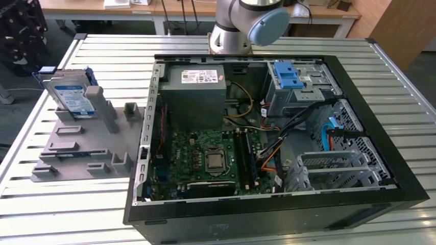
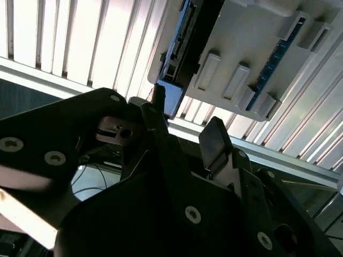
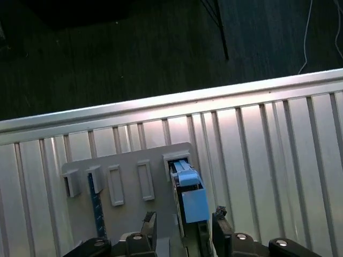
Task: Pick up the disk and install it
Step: 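Pick up the disk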
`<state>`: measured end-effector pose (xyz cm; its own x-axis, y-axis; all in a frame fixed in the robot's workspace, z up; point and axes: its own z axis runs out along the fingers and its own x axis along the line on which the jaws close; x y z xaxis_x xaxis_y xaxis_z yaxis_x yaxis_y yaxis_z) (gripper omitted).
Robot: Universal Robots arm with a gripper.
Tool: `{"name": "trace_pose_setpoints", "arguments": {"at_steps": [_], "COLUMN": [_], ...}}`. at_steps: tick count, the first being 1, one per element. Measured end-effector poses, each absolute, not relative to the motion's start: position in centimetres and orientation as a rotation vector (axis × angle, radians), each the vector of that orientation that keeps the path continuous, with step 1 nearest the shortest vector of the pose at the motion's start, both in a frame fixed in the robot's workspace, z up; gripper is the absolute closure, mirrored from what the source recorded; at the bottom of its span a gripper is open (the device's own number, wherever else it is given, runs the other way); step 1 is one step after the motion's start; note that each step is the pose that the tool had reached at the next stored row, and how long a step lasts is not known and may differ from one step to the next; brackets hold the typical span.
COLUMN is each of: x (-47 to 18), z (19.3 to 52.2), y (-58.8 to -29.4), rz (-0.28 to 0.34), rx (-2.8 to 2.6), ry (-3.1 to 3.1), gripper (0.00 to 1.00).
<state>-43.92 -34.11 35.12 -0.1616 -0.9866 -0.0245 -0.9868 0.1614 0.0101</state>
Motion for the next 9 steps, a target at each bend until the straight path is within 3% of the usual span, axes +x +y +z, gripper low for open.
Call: {"name": "trace_pose_setpoints", "arguments": {"at_steps": [1, 9], "x": [-43.92, -44.02], "z": [34.99, 34.46], "y": [-34.10, -34.01], "rz": [0.037, 0.028], "rx": [-2.041, -2.074], "ry": [2.372, 2.340], "gripper": [0.47, 0.47]}}
